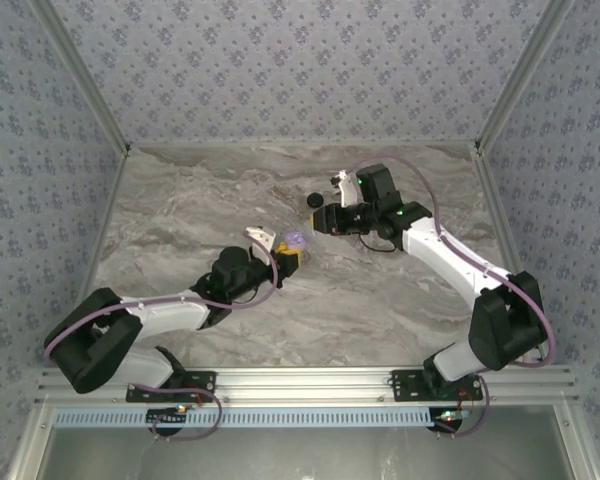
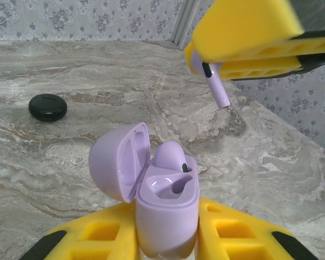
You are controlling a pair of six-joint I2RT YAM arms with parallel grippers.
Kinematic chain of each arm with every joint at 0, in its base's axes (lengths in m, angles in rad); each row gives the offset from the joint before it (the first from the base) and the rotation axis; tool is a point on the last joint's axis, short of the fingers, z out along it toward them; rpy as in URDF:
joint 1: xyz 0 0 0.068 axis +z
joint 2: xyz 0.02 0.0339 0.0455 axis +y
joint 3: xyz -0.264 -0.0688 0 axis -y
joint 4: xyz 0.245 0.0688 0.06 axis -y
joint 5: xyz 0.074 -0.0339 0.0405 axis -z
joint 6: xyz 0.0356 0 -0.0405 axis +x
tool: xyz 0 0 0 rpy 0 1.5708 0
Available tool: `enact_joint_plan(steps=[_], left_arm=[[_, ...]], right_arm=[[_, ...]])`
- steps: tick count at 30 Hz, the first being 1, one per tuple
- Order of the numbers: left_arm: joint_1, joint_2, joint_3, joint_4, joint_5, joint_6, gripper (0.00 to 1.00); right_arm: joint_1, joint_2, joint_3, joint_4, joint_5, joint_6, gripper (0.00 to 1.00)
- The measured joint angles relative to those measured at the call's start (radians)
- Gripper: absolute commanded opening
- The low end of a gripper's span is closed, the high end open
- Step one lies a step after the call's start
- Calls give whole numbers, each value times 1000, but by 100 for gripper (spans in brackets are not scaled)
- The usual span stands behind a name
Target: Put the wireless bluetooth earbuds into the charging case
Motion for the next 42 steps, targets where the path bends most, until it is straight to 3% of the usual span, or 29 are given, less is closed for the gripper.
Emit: enact_joint_plan(steps=[16, 42], left_arm=[[-25, -2, 11, 69, -48, -48, 26], [-25, -47, 37, 78, -49, -78, 27]], right_arm=[[77, -35, 34, 70, 45, 11, 22], [114, -39, 58, 77, 91, 11, 24]])
